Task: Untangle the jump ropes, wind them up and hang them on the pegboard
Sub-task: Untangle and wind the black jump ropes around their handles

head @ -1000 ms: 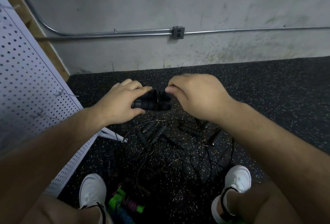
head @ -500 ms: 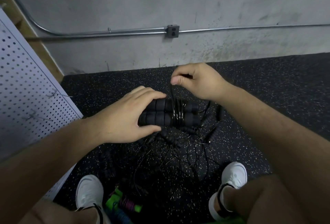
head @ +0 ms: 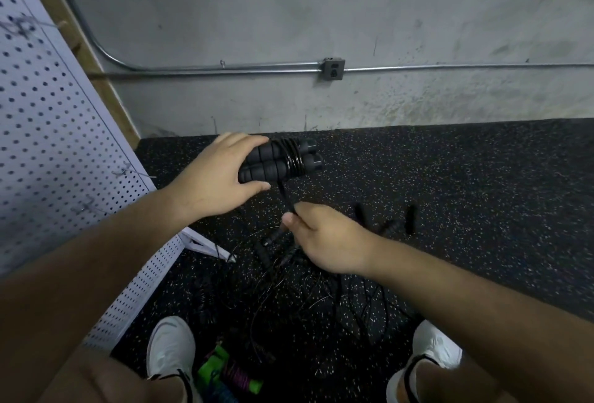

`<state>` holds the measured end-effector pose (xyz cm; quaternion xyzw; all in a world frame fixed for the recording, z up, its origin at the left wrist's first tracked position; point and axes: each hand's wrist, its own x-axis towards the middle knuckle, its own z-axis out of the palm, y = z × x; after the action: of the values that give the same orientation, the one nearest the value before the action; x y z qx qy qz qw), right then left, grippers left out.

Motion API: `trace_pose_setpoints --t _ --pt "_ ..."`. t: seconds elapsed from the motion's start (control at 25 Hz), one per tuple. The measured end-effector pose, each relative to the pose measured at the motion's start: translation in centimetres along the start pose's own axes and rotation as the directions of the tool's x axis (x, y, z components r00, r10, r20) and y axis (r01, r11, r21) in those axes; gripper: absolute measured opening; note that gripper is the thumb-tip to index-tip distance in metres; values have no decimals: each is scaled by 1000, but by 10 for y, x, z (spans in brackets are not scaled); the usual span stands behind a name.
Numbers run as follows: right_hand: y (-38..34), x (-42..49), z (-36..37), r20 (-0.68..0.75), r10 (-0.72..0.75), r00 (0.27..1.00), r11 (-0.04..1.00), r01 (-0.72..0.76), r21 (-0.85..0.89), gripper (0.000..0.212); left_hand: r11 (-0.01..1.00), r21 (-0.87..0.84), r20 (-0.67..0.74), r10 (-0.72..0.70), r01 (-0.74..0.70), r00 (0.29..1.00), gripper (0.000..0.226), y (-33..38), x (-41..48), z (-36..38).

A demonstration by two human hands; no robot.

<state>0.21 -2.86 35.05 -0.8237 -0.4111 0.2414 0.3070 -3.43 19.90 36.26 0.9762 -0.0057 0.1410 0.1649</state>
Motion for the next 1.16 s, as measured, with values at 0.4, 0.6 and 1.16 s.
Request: trace_pose_setpoints --t 0.4,0.6,1.16 --pt "-21 -15 -71 -254 -261 931 733 20 -680 29 992 32 123 115 -120 986 75 2 -4 17" --pt "12 6 -87 -266 -325 907 727 60 -684 33 972 -88 207 231 -217 951 66 30 -18 19" --pt "31 15 -29 70 87 994 988 -94 118 36 987 -161 -19 8 -11 1000 70 55 -13 2"
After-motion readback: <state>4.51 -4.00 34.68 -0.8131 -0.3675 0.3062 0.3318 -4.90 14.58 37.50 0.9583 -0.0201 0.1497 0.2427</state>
